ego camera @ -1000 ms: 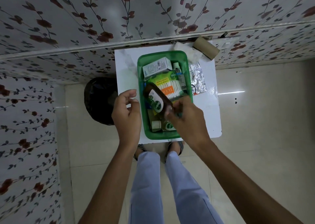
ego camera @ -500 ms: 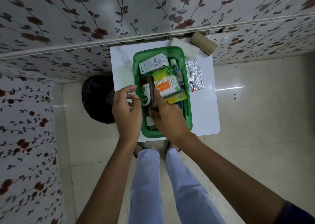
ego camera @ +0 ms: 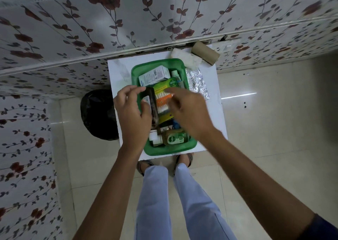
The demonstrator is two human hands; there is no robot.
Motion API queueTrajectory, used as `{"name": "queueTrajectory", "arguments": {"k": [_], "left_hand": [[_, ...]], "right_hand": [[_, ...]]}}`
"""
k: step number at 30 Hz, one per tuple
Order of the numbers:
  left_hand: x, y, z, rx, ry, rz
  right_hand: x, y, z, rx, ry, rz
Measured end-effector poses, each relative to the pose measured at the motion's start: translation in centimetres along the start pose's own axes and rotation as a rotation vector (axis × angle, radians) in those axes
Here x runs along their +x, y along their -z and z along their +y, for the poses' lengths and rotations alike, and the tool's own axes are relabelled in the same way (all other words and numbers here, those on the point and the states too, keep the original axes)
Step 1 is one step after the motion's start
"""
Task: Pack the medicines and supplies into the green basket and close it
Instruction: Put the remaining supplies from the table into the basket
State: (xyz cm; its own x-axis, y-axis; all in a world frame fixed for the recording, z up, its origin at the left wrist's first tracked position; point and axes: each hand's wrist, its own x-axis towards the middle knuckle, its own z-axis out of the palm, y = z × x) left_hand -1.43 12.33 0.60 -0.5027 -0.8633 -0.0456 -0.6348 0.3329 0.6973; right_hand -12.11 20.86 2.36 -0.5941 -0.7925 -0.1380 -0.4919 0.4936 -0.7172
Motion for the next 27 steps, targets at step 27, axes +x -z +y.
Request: {"name": "queueTrajectory", "arguments": {"k": [27], "left_hand": [[9.6,-2.7,9.9,-0.263,0.031,-0.467]], "right_hand": [[1.4,8.7,6.1,0.477,-0.529,0.061]]}}
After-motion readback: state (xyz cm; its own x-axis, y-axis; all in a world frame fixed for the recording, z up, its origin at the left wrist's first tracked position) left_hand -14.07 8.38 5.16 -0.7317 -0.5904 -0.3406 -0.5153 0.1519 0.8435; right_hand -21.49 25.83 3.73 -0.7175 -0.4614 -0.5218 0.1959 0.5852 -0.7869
